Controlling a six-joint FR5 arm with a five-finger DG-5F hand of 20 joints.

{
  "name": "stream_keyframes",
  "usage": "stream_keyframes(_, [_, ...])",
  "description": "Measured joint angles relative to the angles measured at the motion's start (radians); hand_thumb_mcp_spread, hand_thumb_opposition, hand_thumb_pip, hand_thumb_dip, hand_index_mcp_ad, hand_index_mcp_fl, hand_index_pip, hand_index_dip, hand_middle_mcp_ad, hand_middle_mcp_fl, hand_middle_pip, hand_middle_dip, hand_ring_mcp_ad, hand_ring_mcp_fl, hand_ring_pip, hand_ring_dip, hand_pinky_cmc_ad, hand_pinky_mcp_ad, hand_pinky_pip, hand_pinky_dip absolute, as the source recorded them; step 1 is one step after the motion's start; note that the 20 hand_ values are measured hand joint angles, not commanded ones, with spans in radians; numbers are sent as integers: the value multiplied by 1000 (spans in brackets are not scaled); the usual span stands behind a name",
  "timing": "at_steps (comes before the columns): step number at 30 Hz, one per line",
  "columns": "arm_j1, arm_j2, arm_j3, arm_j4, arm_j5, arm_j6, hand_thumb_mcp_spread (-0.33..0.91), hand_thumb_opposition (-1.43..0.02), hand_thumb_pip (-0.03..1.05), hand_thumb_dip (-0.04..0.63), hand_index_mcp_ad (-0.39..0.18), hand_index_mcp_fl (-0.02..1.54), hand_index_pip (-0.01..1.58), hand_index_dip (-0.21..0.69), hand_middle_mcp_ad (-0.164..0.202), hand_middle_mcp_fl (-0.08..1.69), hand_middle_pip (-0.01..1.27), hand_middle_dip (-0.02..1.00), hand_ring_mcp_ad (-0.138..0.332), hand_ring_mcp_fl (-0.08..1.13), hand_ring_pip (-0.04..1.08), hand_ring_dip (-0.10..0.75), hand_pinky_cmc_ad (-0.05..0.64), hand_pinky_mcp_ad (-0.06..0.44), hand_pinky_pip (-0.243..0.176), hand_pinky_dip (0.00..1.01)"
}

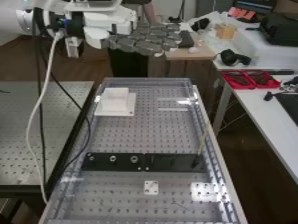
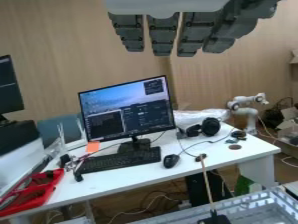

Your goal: Grab the paper clip and place it in the clear container

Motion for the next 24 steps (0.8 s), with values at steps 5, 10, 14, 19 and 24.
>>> stream_keyframes(5, [-7, -14, -41, 49, 39, 10, 23, -47, 70, 0, -5, 17, 3, 16, 65, -3, 19, 24, 51, 0, 16, 16, 47, 49, -10, 24])
stream_keyframes(10, [-30, -44, -69, 72, 63, 20, 253, -456, 382, 54, -49, 14, 56, 16, 66, -10, 73, 51, 66, 2, 26, 21, 129, 147, -23, 166])
stream_keyframes(14, [-53, -63, -87, 95, 77, 32, 281, -602, 454, 84, -77, 12, 72, 12, 65, -9, 89, 84, 87, 2, 54, 44, 211, 213, -44, 265])
stream_keyframes(19, [-85, -96, -105, 129, 93, 53, 293, -649, 487, 98, -77, 40, 157, 9, 65, -2, 103, 96, 96, 0, 70, 51, 278, 250, -61, 307])
stream_keyframes(24, [-109, -131, -108, 148, 94, 63, 316, -682, 553, 129, -77, 72, 340, 9, 65, -5, 108, 113, 105, 0, 68, 58, 293, 248, -63, 323])
